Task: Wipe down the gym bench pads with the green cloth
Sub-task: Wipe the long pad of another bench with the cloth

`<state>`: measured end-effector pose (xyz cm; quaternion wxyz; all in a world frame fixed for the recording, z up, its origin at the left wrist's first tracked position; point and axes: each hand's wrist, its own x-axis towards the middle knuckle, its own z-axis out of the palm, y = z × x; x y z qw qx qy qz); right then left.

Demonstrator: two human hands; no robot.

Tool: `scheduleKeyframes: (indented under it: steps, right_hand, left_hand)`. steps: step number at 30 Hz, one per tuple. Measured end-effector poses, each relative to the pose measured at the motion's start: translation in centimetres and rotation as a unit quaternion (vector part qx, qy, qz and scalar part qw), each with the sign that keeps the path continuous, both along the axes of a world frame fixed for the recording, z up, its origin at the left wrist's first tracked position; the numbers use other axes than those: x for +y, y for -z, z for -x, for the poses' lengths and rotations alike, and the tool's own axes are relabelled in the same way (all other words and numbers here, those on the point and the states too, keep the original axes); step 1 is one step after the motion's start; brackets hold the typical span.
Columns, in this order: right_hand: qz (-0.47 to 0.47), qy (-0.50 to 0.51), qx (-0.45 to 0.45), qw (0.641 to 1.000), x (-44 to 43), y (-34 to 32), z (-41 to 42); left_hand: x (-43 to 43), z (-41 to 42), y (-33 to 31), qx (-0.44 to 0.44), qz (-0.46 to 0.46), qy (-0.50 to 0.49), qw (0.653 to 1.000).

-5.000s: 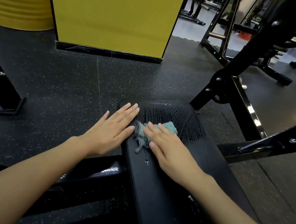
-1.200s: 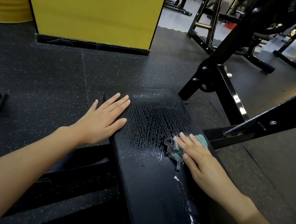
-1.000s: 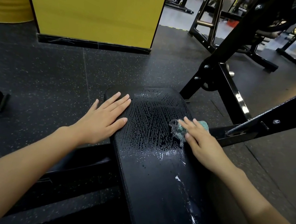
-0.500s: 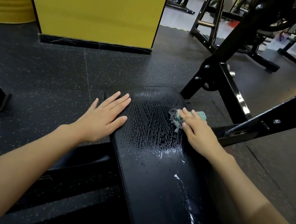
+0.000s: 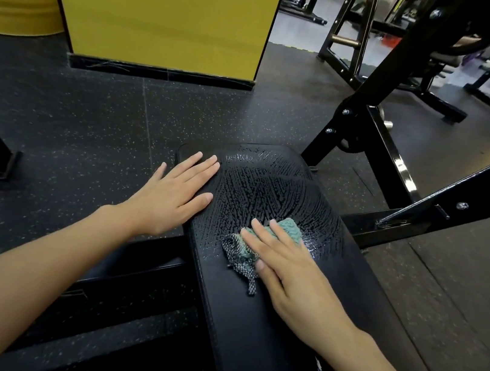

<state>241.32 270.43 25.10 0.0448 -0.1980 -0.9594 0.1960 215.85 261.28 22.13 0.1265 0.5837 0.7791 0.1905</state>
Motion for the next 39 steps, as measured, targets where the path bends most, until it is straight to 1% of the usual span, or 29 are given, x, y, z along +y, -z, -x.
scheduleKeyframes:
  steps: [3, 9, 14, 16, 18, 22, 24, 30, 33, 36, 39]
  right_hand:
    - [-0.013, 0.021, -0.003, 1.000, 2.3, 0.4, 0.1]
    - [-0.010, 0.115, 0.000, 0.993, 9.3, 0.6, 1.2]
    - [-0.021, 0.180, -0.011, 0.983, 9.2, 0.7, 3.9]
    - [-0.024, 0.175, -0.012, 0.984, 7.9, 0.7, 4.3]
    - [-0.015, 0.148, -0.013, 0.989, 6.1, 0.3, 4.6]
    - [-0.012, 0.053, -0.001, 0.999, 0.6, -0.3, 5.8]
    - [-0.012, 0.021, 0.002, 1.000, -1.3, -0.3, 6.2]
    - [-0.011, 0.017, 0.005, 1.000, -0.5, -0.1, 5.5]
    - [-0.017, 0.061, -0.001, 0.998, 1.9, -0.1, 4.1]
    - [-0.027, 0.134, 0.000, 0.991, 5.2, 0.0, 2.0]
    - [-0.024, 0.189, -0.009, 0.982, 6.3, 0.2, 1.8]
  left_hand:
    - [0.0, -0.1, 0.0, 0.001, 0.001, -0.001, 1.000]
    - [0.0, 0.0, -0.1, -0.003, 0.000, -0.001, 1.000]
    - [-0.1, 0.0, 0.0, -0.004, 0.000, 0.000, 1.000]
    - [-0.1, -0.2, 0.0, 0.001, 0.009, -0.002, 1.000]
    - [-0.1, -0.2, -0.2, 0.004, 0.012, -0.006, 1.000]
    - [0.0, -0.3, -0.3, 0.005, 0.015, -0.008, 1.000]
    - [-0.1, -0.3, -0.4, 0.011, 0.015, -0.010, 1.000]
    - [-0.2, -0.4, -0.6, 0.021, 0.027, -0.010, 0.999]
    - [-0.3, -0.4, -0.7, 0.010, 0.030, -0.010, 0.999]
    - [-0.3, -0.4, -0.8, 0.006, 0.034, -0.008, 0.999]
    - [-0.2, -0.5, -0.8, 0.010, 0.041, -0.010, 0.999]
